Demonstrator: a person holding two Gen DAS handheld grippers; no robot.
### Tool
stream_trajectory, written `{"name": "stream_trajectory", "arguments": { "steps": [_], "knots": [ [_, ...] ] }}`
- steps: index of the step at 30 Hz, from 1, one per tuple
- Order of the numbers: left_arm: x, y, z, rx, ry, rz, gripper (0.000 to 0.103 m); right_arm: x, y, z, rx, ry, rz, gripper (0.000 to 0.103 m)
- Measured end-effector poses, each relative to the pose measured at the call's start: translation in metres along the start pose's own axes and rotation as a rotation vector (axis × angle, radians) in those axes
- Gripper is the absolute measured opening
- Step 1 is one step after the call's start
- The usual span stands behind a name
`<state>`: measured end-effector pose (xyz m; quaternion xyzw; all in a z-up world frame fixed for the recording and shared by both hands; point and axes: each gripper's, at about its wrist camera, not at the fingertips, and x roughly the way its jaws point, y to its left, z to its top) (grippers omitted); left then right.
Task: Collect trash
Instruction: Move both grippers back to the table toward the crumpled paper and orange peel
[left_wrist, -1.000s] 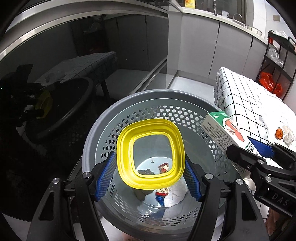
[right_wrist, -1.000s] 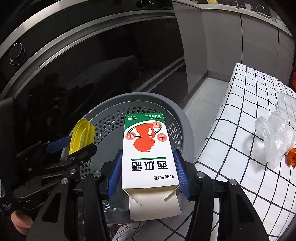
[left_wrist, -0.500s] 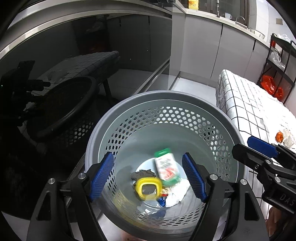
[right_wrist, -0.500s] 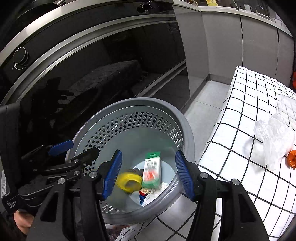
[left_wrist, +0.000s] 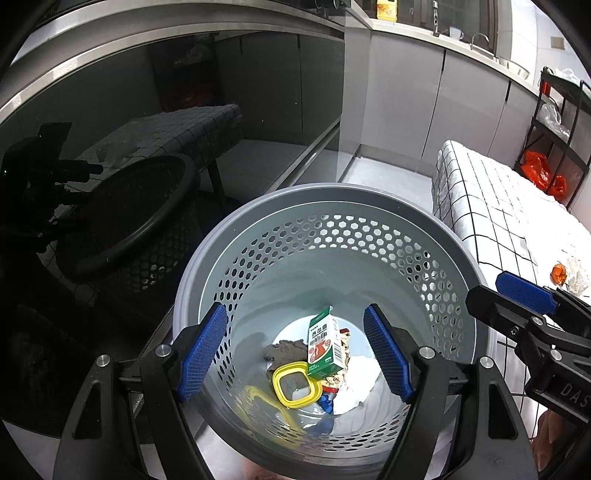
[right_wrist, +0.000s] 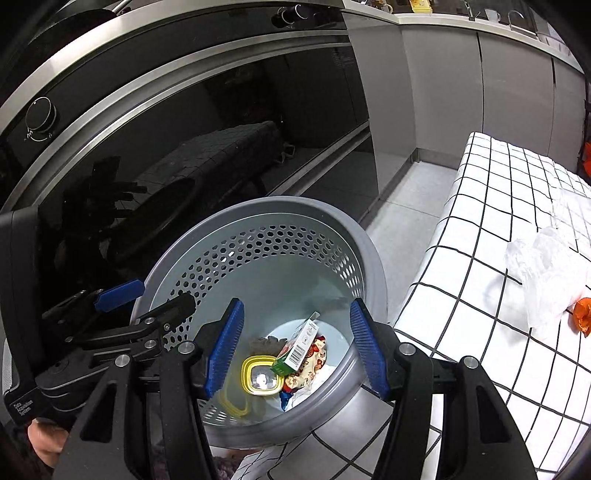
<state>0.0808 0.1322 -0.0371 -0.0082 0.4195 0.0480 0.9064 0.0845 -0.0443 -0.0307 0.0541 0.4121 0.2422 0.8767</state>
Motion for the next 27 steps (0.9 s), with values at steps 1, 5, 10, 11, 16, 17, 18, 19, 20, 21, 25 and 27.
{"name": "stream_trajectory", "arguments": {
  "steps": [1,5,10,11,16,17,18,19,20,21,25,27],
  "knots": [
    [0.000,0.000,0.000,0.001,-0.001,0.001,0.075,0.000,0.000,0.000,0.001,-0.001,0.000,0.057],
    [-0.002,-0.001,0.000,0.006,-0.006,0.002,0.075,-0.001,-0.001,0.000,0.001,-0.003,-0.001,0.057],
    [-0.004,-0.006,0.000,0.019,-0.009,-0.002,0.075,-0.005,-0.003,-0.001,-0.002,-0.009,-0.011,0.057],
    [-0.005,-0.008,0.000,0.020,-0.010,-0.004,0.076,-0.006,-0.004,-0.002,0.000,-0.011,-0.015,0.057],
    [-0.010,-0.018,-0.001,0.038,-0.028,-0.020,0.077,-0.015,-0.011,-0.006,0.009,-0.023,-0.043,0.057],
    [-0.011,-0.020,-0.002,0.042,-0.031,-0.022,0.077,-0.017,-0.013,-0.007,0.012,-0.026,-0.048,0.057],
    [-0.013,-0.025,-0.002,0.049,-0.036,-0.027,0.077,-0.021,-0.017,-0.008,0.015,-0.032,-0.056,0.057],
    [-0.014,-0.028,-0.002,0.054,-0.040,-0.030,0.077,-0.024,-0.019,-0.008,0.018,-0.036,-0.064,0.057],
    [-0.015,-0.031,-0.002,0.057,-0.043,-0.033,0.077,-0.027,-0.023,-0.010,0.021,-0.041,-0.072,0.057],
    [-0.016,-0.034,-0.003,0.061,-0.045,-0.040,0.078,-0.031,-0.026,-0.011,0.026,-0.046,-0.080,0.057],
    [-0.019,-0.052,-0.005,0.079,-0.051,-0.071,0.078,-0.049,-0.045,-0.017,0.058,-0.070,-0.121,0.058],
    [-0.021,-0.061,-0.007,0.095,-0.055,-0.084,0.078,-0.059,-0.055,-0.020,0.073,-0.089,-0.147,0.060]
  ]
}}
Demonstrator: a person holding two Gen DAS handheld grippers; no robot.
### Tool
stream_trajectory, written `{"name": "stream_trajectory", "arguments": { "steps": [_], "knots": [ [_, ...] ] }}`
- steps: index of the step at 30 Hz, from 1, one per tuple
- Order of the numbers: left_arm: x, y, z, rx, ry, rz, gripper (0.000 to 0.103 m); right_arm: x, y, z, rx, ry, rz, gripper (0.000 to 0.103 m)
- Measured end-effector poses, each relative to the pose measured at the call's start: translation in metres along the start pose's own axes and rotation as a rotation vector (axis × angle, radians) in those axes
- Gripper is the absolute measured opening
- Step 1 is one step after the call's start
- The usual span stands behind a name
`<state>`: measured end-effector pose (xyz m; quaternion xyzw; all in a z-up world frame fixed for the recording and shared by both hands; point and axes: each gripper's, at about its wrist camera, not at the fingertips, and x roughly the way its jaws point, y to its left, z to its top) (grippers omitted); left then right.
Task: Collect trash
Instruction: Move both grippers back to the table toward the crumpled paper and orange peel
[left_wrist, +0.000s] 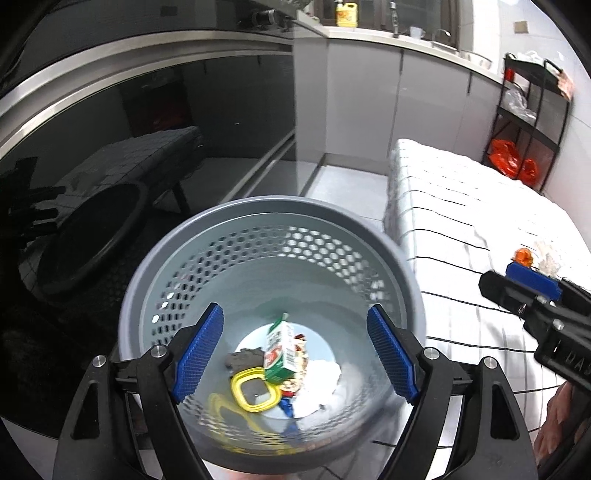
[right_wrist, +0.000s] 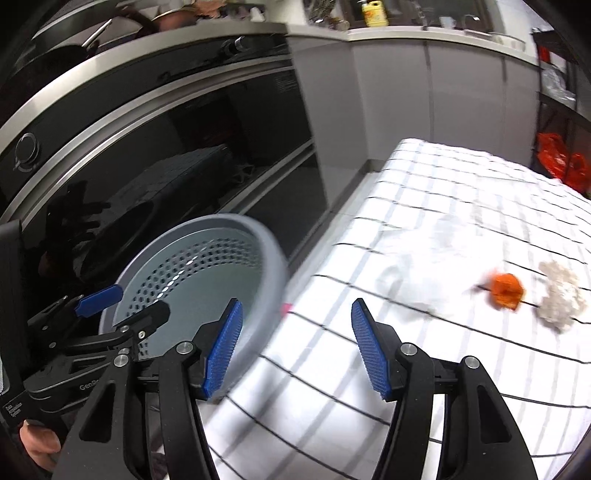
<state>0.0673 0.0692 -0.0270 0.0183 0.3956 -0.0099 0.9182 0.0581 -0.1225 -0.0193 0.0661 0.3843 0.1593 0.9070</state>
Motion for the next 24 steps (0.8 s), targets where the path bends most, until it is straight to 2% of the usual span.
{"name": "stream_trajectory", "arguments": {
  "steps": [9,15,24],
  "knots": [
    [-0.005,-0.049,-0.005,0.049,-0.006,-0.085,0.079,-0.043,-0.063,-0.008,0.063,-0.083,-0.156,0.062],
    [-0.007,-0.078,-0.008,0.076,-0.019,-0.114,0.080,-0.066,-0.109,-0.018,0.111,-0.119,-0.257,0.064],
    [-0.006,-0.121,-0.009,0.111,-0.017,-0.166,0.081,-0.078,-0.163,-0.033,0.173,-0.104,-0.343,0.066]
  ]
}}
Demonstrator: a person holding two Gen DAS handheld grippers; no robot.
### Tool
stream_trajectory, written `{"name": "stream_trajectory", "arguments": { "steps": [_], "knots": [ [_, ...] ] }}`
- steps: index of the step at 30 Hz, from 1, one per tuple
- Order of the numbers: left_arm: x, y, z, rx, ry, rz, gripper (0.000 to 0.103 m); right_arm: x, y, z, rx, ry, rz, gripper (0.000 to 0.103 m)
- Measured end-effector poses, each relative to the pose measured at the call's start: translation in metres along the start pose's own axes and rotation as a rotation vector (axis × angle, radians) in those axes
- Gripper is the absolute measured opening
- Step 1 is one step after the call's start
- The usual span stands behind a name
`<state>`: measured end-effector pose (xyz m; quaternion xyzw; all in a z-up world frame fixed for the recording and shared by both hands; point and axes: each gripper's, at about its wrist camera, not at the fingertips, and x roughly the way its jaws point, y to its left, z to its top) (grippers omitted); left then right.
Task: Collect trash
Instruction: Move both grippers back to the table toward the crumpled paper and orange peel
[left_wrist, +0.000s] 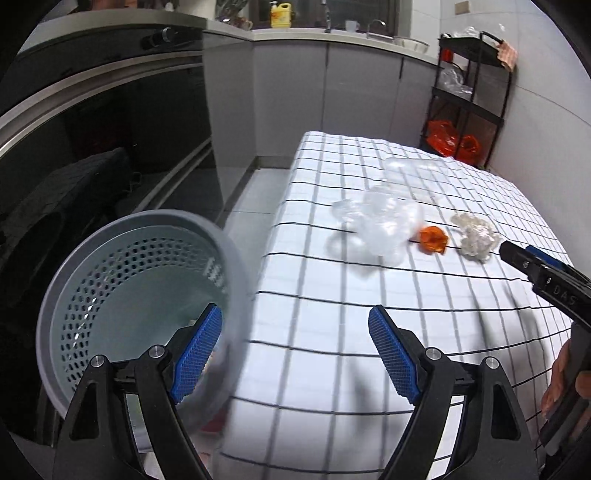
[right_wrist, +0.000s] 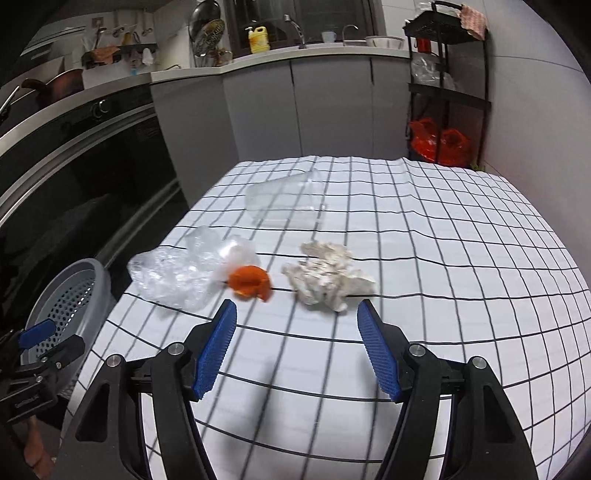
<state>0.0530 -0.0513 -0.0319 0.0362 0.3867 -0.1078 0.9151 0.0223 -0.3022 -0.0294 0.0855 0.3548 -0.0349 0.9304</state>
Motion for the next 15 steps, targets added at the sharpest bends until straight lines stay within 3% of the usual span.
{"name": "stream_trajectory", "arguments": {
  "steps": [15],
  "knots": [
    [0.026,-0.043,0.051,0.036,-0.064,0.012,0.084,0.034,-0.015,0.019,0.012,0.048,-0.004,0.075]
  ]
}}
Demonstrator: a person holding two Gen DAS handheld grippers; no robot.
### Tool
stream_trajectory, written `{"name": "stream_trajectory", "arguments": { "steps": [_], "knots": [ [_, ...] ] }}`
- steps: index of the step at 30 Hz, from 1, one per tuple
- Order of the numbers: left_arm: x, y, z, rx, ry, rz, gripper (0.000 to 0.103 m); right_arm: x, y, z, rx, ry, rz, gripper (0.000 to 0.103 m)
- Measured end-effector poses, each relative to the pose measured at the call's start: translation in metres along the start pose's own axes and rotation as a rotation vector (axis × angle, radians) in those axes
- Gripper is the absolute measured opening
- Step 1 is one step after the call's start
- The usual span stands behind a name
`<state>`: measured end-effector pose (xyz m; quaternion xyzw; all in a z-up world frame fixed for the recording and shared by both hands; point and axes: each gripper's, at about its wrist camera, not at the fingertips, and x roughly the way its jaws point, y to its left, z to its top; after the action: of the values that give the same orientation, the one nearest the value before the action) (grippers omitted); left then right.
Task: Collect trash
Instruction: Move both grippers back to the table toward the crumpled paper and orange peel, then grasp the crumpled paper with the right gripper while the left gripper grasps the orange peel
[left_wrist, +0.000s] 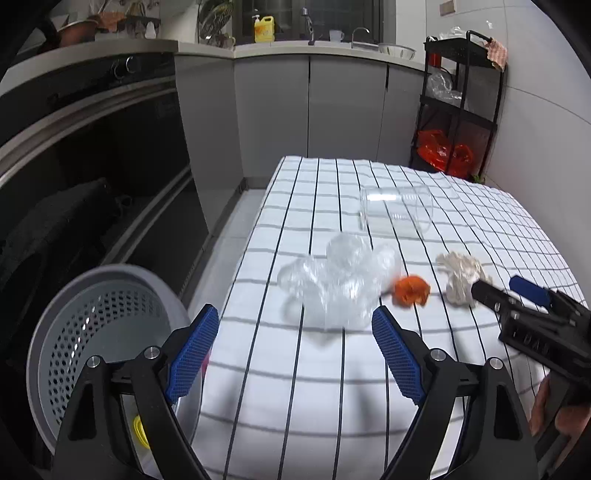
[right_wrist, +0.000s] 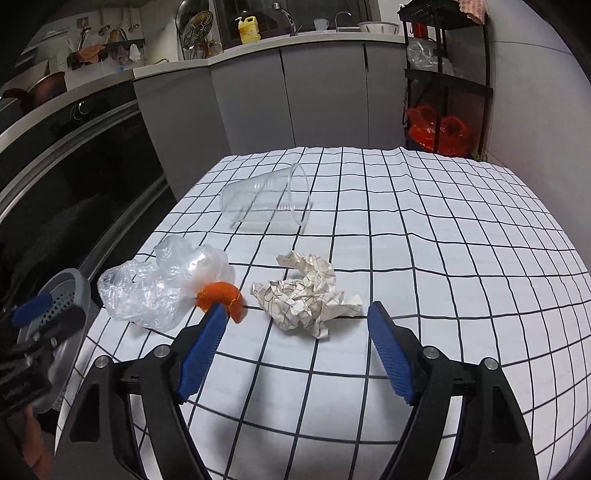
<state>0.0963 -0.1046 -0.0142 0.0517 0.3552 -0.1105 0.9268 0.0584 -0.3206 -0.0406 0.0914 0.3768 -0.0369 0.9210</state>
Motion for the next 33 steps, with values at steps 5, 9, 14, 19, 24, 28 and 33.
{"name": "stream_trajectory", "arguments": {
  "steps": [5,9,14,19,24,28,33],
  "knots": [
    [0.012,-0.003,0.019,0.001,-0.022,0.018,0.084,0.014,0.001,0.008,0.004,0.023,-0.021,0.076],
    [0.022,-0.003,0.026,-0.006,-0.015,0.011,0.084,0.027,-0.002,0.012,0.019,0.047,-0.052,0.076],
    [0.030,-0.008,0.019,0.034,0.005,0.009,0.084,0.044,-0.001,0.012,0.019,0.081,-0.087,0.075],
    [0.030,-0.012,0.013,0.064,0.010,0.003,0.084,0.052,0.000,0.010,0.013,0.095,-0.095,0.070],
    [0.034,-0.014,0.009,0.058,0.033,-0.020,0.084,0.052,0.000,0.009,0.009,0.094,-0.102,0.039],
    [0.035,-0.022,0.005,0.061,0.051,-0.045,0.084,0.040,-0.006,0.012,0.044,0.067,-0.074,0.037],
    [0.033,-0.041,0.002,0.077,0.047,-0.063,0.084,0.024,-0.014,0.017,0.068,0.032,-0.066,0.037]
  ]
}}
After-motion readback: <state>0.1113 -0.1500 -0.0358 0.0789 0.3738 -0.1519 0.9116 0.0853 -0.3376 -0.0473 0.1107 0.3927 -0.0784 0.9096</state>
